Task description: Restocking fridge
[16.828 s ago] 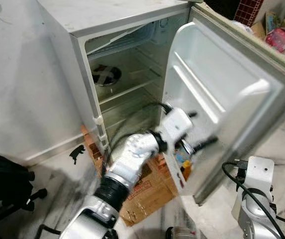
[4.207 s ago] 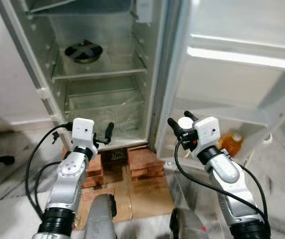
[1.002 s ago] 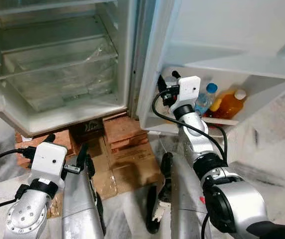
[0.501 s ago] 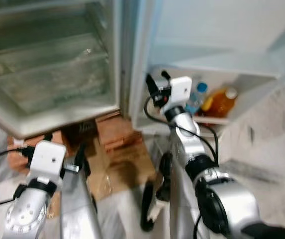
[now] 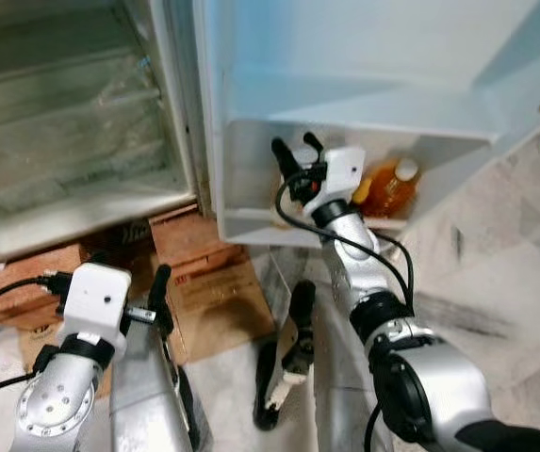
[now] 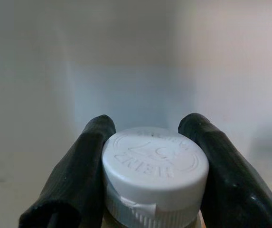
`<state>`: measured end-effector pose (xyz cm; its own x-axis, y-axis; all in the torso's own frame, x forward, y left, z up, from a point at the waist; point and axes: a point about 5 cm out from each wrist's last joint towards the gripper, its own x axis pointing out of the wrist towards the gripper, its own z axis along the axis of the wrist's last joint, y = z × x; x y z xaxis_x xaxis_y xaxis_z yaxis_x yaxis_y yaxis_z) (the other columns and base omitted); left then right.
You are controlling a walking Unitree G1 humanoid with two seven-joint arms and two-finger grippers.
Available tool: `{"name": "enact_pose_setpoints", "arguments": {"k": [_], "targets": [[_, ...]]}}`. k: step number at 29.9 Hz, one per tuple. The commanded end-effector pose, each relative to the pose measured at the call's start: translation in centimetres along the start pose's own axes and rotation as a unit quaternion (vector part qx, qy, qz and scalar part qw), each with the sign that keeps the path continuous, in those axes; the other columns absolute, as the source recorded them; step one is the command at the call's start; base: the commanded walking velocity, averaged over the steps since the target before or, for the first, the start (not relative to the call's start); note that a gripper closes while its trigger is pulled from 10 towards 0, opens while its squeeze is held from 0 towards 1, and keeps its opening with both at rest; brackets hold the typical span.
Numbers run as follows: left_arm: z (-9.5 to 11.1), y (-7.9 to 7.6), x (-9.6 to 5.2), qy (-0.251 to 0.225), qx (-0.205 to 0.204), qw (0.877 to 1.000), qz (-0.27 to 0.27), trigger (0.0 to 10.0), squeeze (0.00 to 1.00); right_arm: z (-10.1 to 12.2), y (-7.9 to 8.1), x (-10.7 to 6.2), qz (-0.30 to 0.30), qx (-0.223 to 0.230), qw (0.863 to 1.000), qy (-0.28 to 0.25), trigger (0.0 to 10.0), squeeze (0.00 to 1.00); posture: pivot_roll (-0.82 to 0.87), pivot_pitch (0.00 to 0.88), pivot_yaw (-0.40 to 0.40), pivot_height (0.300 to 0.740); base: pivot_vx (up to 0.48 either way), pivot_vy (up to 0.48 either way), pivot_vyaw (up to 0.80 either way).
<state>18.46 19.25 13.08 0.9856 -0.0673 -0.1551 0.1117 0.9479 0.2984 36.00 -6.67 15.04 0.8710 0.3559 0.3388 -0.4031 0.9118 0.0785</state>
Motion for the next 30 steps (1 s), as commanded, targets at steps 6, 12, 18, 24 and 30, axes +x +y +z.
{"name": "enact_pose_setpoints", "arguments": {"k": [6,12,18,24,30], "targets": [[0.2,0.0,-0.6,0.003,0.013,1.0,0.005,10.0,0.0,-0.2,1.7,0.0,0.007,0.041,0.999,-0.012,10.0,0.0,0.32,0.281,-0.101,0.487,0.0,0.0,0.0],[0.5,0.3,-1.1,-0.001,0.026,1.0,0.015,10.0,0.0,1.6,4.8,1.5,0.035,0.031,0.997,-0.064,10.0,0.0,0.35,0.295,-0.095,0.487,0.0,0.0,0.0],[0.7,0.3,-1.3,-0.004,0.029,0.999,0.016,10.0,0.0,2.6,6.0,1.8,0.05,-0.031,0.994,-0.094,10.0,0.0,0.38,0.308,-0.09,0.487,0.0,0.0,0.0],[0.9,0.4,-1.8,-0.005,0.036,0.999,0.019,10.0,0.0,3.8,7.7,2.3,0.059,-0.075,0.986,-0.134,10.0,0.0,0.4,0.324,-0.083,0.487,0.0,0.0,0.0],[1.0,0.6,-1.8,-0.005,0.039,0.999,0.021,10.0,0.0,3.2,8.7,1.5,0.102,-0.189,0.965,-0.149,10.0,0.0,0.4,0.329,-0.077,0.487,0.0,0.0,0.0]]}}
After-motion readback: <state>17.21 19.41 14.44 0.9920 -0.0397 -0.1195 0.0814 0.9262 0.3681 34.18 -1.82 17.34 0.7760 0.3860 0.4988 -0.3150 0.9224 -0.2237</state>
